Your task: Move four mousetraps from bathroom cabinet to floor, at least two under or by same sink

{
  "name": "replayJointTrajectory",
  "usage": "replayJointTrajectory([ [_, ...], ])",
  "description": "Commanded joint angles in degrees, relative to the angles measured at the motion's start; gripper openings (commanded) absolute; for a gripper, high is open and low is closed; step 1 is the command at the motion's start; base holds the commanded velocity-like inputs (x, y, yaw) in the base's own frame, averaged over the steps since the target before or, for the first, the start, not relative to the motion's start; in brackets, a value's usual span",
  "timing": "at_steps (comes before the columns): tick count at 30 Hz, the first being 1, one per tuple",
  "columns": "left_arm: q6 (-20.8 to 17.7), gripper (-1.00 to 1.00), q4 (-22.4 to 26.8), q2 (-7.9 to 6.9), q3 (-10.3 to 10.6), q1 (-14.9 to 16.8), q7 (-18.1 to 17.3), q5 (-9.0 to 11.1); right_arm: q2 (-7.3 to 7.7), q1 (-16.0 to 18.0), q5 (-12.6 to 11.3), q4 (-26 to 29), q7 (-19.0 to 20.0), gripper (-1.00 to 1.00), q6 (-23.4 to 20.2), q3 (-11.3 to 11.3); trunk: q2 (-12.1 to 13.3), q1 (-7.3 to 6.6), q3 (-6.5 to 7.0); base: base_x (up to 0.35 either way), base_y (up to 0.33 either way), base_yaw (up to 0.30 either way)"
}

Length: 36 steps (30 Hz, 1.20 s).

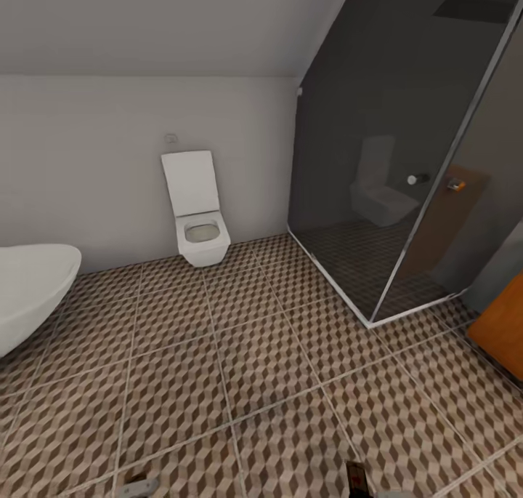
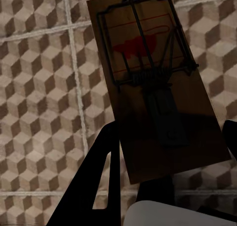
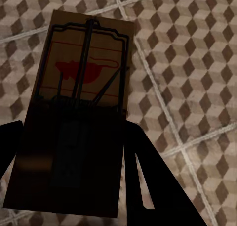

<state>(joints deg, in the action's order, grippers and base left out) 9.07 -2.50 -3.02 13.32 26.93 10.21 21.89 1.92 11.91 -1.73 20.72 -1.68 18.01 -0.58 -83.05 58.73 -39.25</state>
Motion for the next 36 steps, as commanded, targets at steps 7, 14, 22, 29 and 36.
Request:
replayJointTrajectory([
  [7,0.3,-1.0,-0.2,0.03,0.5,0.1,0.0,0.3,0.01,0.0,-0.4,-0.1,0.1,-1.0,0.2,-0.1,0.0,0.0,0.2,0.0,0.0,0.26],
  [14,0.3,-1.0,-0.2,0.03,0.5,0.1,0.0,0.3,0.01,0.0,-0.4,-0.1,0.1,-1.0,0.2,-0.1,0.0,0.0,0.43,0.0,0.0,0.252],
  [22,0.3,-1.0,-0.2,0.03,0.5,0.1,0.0,0.3,0.01,0.0,-0.4,-0.2,0.1,-1.0,0.2,0.0,0.0,0.0,0.68,0.0,0.0,0.251],
  [29,0.3,-1.0,-0.2,0.03,0.5,0.1,0.0,0.3,0.02,0.0,-0.4,-0.2,0.1,-1.0,0.2,0.0,0.0,0.0,0.9,0.0,0.0,0.251],
  [36,0.3,-1.0,-0.3,0.03,0.5,0.1,0.0,0.3,0.02,0.0,-0.4,-0.2,0.1,-1.0,0.3,0.0,0.0,0.0,1.25,0.0,0.0,0.221],
])
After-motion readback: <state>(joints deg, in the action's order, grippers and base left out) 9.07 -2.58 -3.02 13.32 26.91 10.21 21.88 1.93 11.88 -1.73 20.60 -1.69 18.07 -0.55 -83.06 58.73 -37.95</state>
